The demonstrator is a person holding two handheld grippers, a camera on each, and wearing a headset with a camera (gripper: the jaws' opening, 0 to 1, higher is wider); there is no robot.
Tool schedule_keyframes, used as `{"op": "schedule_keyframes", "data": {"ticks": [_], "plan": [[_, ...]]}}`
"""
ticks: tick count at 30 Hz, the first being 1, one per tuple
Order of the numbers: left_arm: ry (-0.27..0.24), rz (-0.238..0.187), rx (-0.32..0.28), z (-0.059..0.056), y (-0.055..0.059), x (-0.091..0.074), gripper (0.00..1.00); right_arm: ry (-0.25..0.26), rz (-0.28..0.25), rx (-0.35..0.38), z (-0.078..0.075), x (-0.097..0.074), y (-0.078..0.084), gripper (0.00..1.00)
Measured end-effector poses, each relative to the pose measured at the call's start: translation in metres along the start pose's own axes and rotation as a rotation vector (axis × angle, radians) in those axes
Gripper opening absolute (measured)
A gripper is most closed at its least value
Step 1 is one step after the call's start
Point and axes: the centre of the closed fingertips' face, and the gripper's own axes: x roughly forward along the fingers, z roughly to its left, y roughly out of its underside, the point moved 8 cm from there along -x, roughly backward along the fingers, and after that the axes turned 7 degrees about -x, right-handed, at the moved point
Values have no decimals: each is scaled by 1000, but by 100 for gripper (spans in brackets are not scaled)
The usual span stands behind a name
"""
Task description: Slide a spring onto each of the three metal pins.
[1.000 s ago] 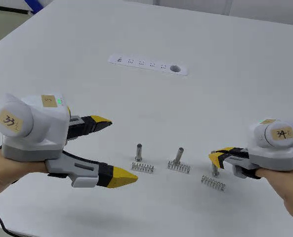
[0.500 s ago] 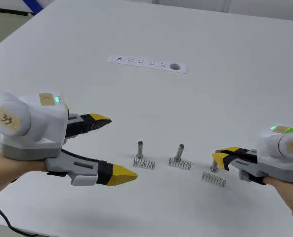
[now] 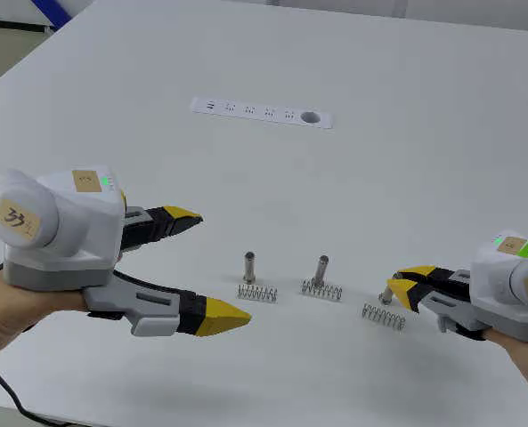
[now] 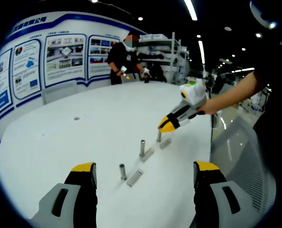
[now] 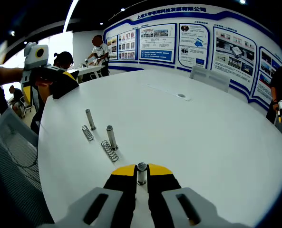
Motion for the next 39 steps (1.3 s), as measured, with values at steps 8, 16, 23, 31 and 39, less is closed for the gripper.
{"op": "schedule_keyframes", "data": {"ticks": [8,16,23,31,39], "plan": [[-6,4,0,0,0,-2,85,-3,1,-9,-1,-1,1,9],[-4,7,4,-2,0,-2,85,-12,-24,21,-4,-7,-3,17],[-5,10,2,-2,1,-2,85,-73,3,42,-8,-16,8,22],[-5,14,-6,0,2,-3,85,-153,43,15,6,-17,28,22],[-6,32,-8,0,7,-4,85,-180,71,-5,8,-6,36,22]]}}
